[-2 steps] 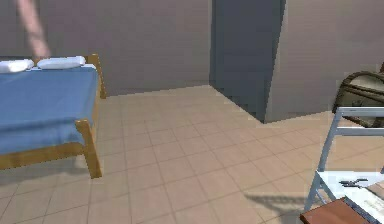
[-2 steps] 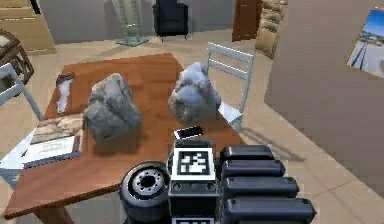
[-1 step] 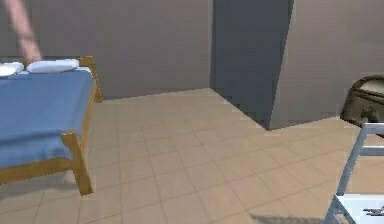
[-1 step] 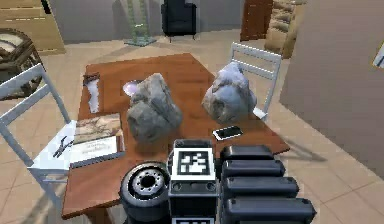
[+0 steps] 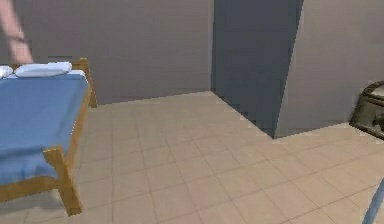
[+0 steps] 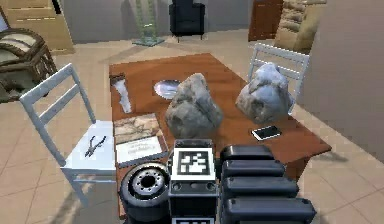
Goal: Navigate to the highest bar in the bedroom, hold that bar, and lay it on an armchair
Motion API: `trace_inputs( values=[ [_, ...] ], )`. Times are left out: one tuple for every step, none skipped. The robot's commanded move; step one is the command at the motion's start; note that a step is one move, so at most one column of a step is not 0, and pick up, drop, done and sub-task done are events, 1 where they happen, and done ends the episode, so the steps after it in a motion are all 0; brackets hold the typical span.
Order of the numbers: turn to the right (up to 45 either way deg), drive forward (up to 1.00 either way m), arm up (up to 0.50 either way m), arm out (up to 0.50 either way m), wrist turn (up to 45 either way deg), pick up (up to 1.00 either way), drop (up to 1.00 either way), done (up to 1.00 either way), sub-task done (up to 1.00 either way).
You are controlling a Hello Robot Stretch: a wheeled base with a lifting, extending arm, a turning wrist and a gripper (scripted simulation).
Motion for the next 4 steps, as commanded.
trace_inputs(
  values=[
    [-15.0,0.0,0.0,0.0,0.0,0.0,0.0,0.0,0.0],
    [0.0,0.2,0.0,0.0,0.0,0.0,0.0,0.0,0.0],
    [42.0,0.0,0.0,0.0,0.0,0.0,0.0,0.0,0.0],
    [0.0,1.0,0.0,0.0,0.0,0.0,0.0,0.0,0.0]
  ],
)
